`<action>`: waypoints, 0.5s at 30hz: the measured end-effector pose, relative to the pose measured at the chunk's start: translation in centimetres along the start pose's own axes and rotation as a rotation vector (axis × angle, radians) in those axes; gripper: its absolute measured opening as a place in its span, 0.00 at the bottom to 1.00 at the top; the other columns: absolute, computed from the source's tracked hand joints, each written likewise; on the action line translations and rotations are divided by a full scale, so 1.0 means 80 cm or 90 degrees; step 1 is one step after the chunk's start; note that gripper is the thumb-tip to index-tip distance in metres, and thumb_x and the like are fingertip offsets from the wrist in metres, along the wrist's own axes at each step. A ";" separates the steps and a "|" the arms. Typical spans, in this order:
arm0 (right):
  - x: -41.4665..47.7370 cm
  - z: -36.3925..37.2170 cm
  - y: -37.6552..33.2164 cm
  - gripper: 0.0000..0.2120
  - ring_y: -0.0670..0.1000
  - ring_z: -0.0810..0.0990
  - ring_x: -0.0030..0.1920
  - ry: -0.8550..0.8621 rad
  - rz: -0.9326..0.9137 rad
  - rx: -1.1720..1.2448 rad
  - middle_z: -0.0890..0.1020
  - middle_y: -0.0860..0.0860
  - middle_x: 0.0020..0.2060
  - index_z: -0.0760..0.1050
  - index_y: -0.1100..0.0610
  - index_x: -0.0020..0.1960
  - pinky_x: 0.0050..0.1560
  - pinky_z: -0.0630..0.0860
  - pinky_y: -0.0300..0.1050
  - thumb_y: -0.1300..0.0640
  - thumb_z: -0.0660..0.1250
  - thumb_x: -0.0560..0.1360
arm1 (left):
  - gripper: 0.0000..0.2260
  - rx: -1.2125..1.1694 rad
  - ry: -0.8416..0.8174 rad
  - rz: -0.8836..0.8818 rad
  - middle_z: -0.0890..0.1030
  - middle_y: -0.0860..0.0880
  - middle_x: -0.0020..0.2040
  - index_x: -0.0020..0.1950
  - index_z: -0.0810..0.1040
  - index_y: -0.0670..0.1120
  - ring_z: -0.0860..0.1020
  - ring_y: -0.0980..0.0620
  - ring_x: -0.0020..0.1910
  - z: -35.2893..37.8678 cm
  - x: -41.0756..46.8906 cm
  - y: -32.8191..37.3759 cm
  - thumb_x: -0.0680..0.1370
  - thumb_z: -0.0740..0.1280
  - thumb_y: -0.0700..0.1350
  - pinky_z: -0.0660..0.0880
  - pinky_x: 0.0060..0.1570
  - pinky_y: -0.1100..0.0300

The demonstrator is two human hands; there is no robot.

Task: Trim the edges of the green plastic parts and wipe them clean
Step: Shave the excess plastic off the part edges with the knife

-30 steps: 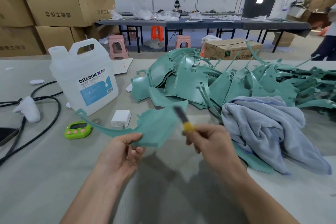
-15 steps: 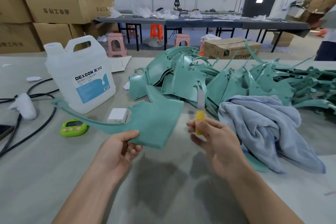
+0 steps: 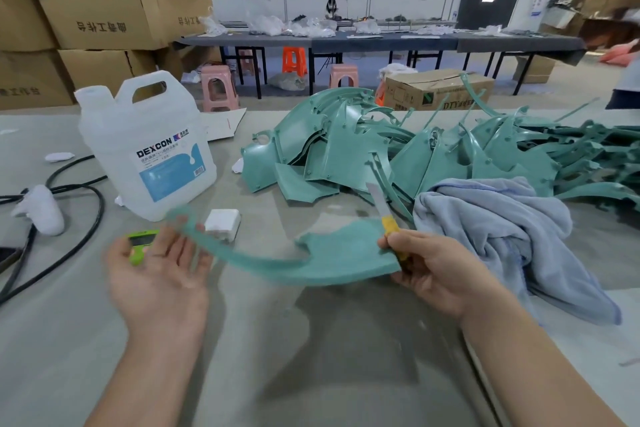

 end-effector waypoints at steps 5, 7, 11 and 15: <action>-0.008 0.003 -0.005 0.05 0.52 0.81 0.34 -0.137 0.012 -0.092 0.82 0.59 0.37 0.83 0.62 0.39 0.32 0.78 0.40 0.60 0.70 0.70 | 0.16 0.365 -0.127 -0.280 0.86 0.42 0.49 0.55 0.81 0.41 0.86 0.48 0.42 0.009 -0.013 -0.045 0.77 0.65 0.51 0.83 0.35 0.58; -0.009 0.010 -0.005 0.06 0.50 0.81 0.34 -0.129 -0.010 -0.077 0.82 0.57 0.37 0.84 0.61 0.39 0.32 0.78 0.40 0.59 0.70 0.71 | 0.20 0.558 -0.228 -0.270 0.87 0.48 0.52 0.60 0.81 0.47 0.85 0.52 0.45 0.015 -0.027 -0.068 0.71 0.70 0.53 0.81 0.36 0.60; -0.006 0.014 -0.002 0.05 0.49 0.81 0.34 -0.128 -0.039 -0.048 0.82 0.55 0.36 0.83 0.59 0.39 0.33 0.78 0.39 0.59 0.69 0.72 | 0.15 0.644 -0.267 -0.253 0.86 0.54 0.45 0.60 0.79 0.51 0.79 0.56 0.35 0.016 -0.042 -0.084 0.75 0.74 0.41 0.67 0.23 0.65; -0.003 0.016 0.004 0.05 0.49 0.78 0.37 -0.169 -0.049 -0.020 0.80 0.53 0.37 0.80 0.60 0.40 0.39 0.75 0.39 0.60 0.68 0.74 | 0.10 0.718 -0.230 -0.212 0.74 0.52 0.25 0.36 0.80 0.43 0.65 0.57 0.22 0.018 -0.046 -0.088 0.77 0.73 0.42 0.59 0.20 0.67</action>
Point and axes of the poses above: each hand's wrist, its own x-axis towards the middle knuckle, its own z-axis out of the palm, y = z × x, the point moved 2 cm from there along x, towards the middle knuckle
